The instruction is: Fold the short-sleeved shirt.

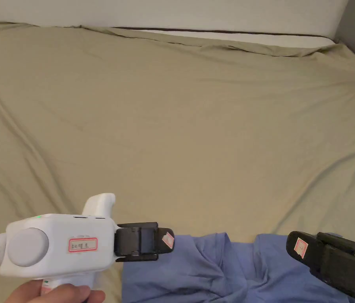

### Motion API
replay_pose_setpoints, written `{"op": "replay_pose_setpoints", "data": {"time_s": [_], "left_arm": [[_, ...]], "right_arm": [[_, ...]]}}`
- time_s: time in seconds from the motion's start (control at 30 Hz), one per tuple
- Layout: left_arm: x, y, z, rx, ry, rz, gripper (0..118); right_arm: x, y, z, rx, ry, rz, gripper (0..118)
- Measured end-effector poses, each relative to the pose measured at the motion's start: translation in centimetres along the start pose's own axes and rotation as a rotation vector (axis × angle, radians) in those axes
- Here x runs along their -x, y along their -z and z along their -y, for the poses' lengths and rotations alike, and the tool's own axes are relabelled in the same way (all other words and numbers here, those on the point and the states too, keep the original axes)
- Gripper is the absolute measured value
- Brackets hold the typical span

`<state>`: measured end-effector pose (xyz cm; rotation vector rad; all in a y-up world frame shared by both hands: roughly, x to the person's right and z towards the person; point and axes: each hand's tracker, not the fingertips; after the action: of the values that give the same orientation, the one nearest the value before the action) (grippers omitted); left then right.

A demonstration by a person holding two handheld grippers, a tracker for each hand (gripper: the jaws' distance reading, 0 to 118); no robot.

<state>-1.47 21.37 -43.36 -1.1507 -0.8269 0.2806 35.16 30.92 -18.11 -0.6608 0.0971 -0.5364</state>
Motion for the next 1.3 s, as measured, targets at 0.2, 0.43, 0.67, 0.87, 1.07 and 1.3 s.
{"op": "replay_pose_setpoints", "data": {"time_s": [0.2, 0.43, 0.67, 0.87, 1.07, 1.3], "left_arm": [[5.5, 4.3, 2.6, 0.167, -0.158, 0.039, 118], [3.2, 6.4, 3.0, 0.158, -0.247, 0.344, 118], [3.3, 7.3, 3.9, 0.064, -0.267, 0.287, 98], [5.0, 5.0, 4.7, 0.014, -0.324, 0.259, 7], [6.4, -0.2, 4.4, -0.093, -0.368, 0.307, 7], [7.5, -7.2, 2.2, -0.151, -0.287, 0.131, 7]], "right_arm": [[0.6, -0.1, 0.2, -0.002, 0.045, -0.066, 4], [1.0, -0.9, -0.6, -0.003, 0.011, -0.074, 4], [1.4, -0.5, -0.6, 0.003, 0.012, -0.082, 4], [1.5, -0.5, -0.9, 0.008, 0.005, -0.068, 4], [1.4, -1.3, -1.6, -0.026, 0.034, -0.046, 4], [1.7, -1.1, -1.9, -0.034, 0.034, -0.02, 4]]}}
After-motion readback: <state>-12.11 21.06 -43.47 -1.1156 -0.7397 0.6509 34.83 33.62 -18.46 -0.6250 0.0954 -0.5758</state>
